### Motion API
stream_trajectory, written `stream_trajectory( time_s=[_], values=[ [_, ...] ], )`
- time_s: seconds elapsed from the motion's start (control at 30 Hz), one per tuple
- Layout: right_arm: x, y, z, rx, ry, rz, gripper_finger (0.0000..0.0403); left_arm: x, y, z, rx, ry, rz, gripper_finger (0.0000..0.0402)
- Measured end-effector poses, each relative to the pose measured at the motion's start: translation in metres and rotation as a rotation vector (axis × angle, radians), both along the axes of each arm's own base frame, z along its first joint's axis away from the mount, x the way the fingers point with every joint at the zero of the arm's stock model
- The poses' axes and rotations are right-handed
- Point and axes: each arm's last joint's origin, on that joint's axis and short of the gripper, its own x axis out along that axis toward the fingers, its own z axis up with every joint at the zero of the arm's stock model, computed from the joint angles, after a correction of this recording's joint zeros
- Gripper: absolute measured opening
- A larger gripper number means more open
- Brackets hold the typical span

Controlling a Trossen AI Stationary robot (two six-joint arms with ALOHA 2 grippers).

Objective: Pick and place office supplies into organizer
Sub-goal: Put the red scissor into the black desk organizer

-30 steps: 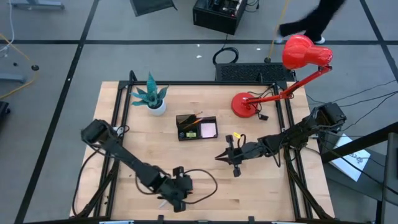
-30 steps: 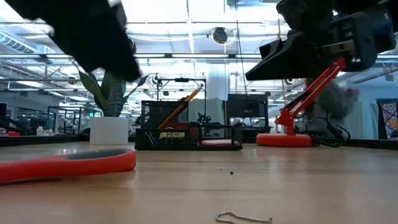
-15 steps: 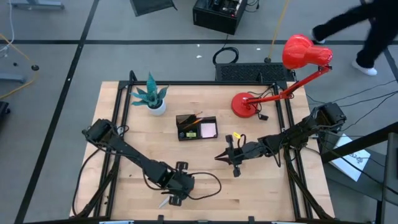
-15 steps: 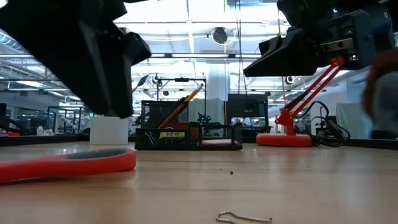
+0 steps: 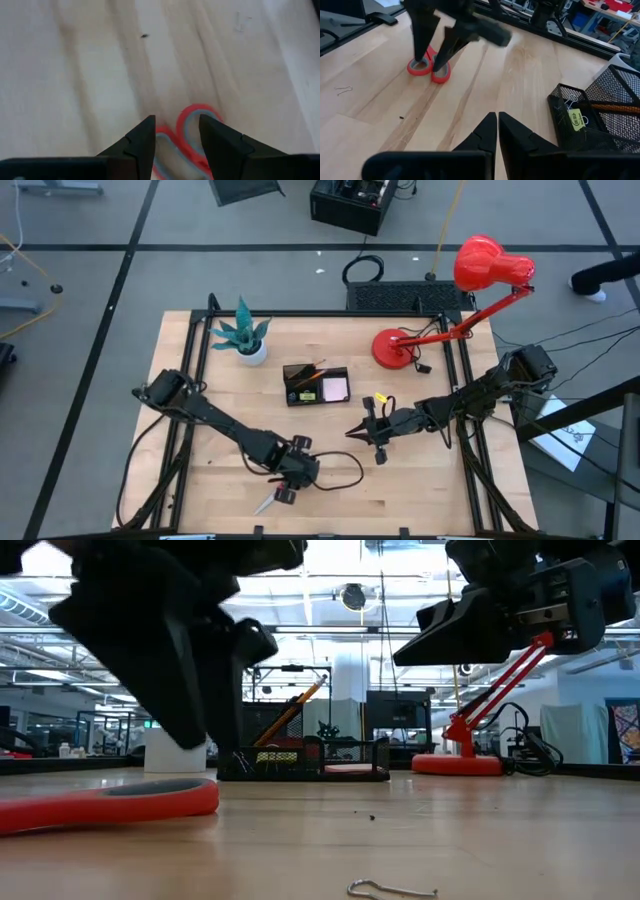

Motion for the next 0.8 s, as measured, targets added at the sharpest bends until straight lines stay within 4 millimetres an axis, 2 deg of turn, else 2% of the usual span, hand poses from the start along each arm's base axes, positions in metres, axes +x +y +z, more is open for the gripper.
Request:
stream_trajectory(
  time_s=[0.27,0.53,0.63,0.8],
  values=[
    [0.0,0.0,-0.001,-0.003,0.007,0.0,0.0013,0.004,-0.003,-0.03,0.004,0.077,-0.045,0.0159],
    [0.001,-0.004,-0.001,-0.002,0.007,-0.014,0.0013,0.005,-0.004,-0.034,0.018,0.078,-0.078,0.0155],
    [0.001,-0.004,-0.001,-0.002,0.007,-0.014,0.0013,0.005,-0.003,-0.034,0.022,0.07,-0.096,0.0125],
    [0.001,-0.003,-0.001,-0.002,0.007,-0.014,0.0013,0.007,-0.003,-0.034,0.03,0.057,-0.102,0.0039]
  ],
)
